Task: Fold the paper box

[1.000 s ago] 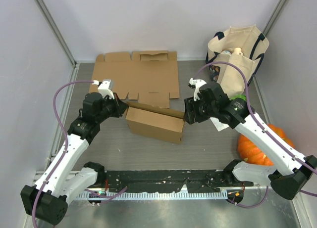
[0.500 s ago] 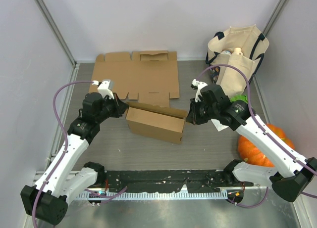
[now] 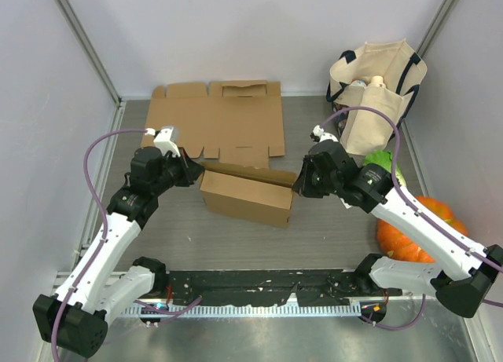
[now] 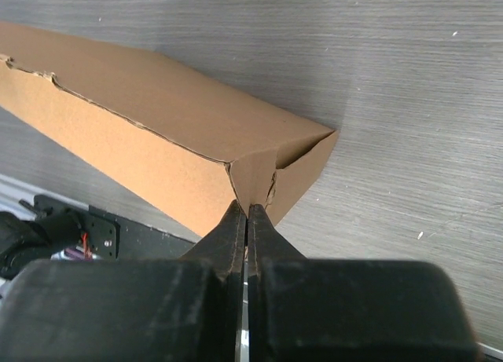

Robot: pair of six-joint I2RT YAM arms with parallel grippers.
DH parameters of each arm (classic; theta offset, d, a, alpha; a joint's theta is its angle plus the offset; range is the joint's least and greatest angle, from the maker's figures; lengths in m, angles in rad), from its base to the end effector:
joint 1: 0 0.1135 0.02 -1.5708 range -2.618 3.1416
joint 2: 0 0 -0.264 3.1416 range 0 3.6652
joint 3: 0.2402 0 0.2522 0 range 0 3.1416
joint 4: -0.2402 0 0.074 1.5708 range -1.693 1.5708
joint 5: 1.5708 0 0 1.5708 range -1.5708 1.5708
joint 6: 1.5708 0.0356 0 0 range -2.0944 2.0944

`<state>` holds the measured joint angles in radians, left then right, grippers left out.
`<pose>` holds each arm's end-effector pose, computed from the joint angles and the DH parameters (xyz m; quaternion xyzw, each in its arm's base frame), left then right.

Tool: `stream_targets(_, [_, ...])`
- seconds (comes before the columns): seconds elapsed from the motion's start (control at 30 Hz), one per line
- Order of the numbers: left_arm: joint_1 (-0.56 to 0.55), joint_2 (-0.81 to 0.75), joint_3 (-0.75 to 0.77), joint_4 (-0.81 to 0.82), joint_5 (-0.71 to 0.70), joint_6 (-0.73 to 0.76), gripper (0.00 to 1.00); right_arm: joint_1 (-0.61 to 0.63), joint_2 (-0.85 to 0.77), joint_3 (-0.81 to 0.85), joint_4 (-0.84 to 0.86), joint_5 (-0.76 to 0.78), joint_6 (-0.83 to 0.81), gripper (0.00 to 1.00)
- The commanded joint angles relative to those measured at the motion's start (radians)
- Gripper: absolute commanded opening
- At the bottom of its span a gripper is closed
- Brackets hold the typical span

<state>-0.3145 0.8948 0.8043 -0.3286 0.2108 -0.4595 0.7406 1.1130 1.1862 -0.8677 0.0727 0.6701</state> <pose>0.1913 -0.0701 0.3128 -0.0033 0.8360 -0.2861 0.4682 0.1641 0.1465 0.3499 -0.0188 0.9249 0.2196 0.3098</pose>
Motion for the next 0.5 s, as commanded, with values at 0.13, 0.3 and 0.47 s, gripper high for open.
stream_targets(0.13, [-0.003,0.021,-0.013,-0.139,0.052,-0.025,0.0,0.143,0.025,-0.043,0.015,0.257,0.181,0.01])
stream_targets(0.3, [-0.001,0.015,-0.02,-0.141,0.05,-0.025,0.0,0.212,0.01,-0.111,0.039,0.337,0.204,0.01])
stream_targets(0.47, [-0.003,0.003,-0.027,-0.144,0.05,-0.027,0.0,0.249,-0.042,-0.24,0.128,0.377,0.263,0.01])
